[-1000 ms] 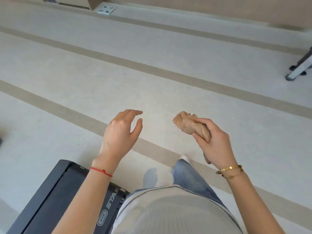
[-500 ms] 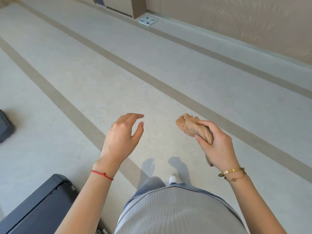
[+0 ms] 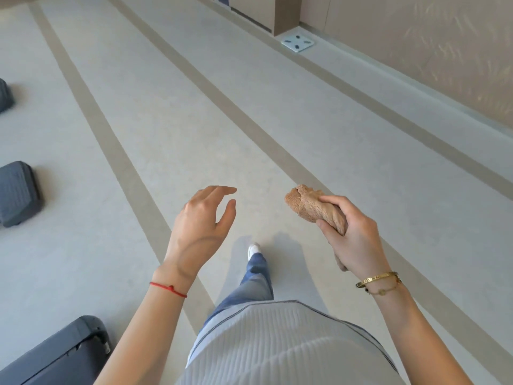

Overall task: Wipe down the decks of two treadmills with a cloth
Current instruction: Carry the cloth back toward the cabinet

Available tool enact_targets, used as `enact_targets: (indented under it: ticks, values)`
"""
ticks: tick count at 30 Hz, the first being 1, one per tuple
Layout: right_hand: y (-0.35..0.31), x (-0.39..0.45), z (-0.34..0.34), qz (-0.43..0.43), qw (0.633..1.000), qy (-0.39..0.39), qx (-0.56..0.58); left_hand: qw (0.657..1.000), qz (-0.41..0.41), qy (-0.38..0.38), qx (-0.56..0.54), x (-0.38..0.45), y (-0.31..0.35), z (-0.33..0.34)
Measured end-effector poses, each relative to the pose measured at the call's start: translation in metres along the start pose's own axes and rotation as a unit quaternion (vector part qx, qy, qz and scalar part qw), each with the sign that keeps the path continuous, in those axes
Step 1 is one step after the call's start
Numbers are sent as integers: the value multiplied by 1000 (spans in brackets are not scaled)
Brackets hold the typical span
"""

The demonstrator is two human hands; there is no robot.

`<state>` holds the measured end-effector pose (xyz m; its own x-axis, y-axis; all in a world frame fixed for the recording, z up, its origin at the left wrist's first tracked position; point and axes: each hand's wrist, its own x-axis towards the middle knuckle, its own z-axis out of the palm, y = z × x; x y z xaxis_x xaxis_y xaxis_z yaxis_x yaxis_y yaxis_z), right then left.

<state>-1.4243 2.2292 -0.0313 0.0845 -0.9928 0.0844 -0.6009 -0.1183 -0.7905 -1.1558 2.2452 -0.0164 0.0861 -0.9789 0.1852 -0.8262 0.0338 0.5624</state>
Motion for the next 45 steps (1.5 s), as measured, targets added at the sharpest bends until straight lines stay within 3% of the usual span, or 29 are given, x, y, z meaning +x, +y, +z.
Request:
enact_targets:
  ticks: [8,13,24,32,45]
  values:
    - [-28,220,38,-56,998,9,-4,999,8,15,34,209,-51,-11]
    - [-24,324,51,-43,999,-3,9,999,-8,8,30,316,-68,-4]
    - [14,590,68,-35,999,6,31,1000,-7,19,13,586,-95,55]
    - [12,819,61,-81,996,-20,14,997,-27,69,21,780,-103,72]
    - [38,1103,131,-61,997,-54,18,997,-61,55,10,1053,-198,124]
